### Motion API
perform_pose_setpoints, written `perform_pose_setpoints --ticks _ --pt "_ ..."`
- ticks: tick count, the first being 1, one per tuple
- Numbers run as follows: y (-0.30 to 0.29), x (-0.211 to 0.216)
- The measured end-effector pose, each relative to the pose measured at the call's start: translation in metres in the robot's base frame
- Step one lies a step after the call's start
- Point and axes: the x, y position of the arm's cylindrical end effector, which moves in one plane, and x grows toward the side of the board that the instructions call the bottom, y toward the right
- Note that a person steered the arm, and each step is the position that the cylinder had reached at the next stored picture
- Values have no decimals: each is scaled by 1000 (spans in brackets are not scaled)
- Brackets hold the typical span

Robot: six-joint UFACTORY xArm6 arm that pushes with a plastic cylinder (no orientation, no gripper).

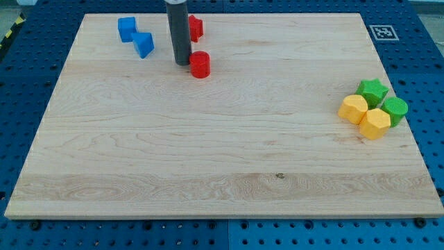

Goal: Slide the red star towards the center

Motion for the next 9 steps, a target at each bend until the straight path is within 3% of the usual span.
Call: perform_pose_setpoints --ticks 2,3,5,7,9 --pt "-4 28" --pt "-48 -1" --pt "-38 -50" --pt "-63 -147" --pt "-8 -106"
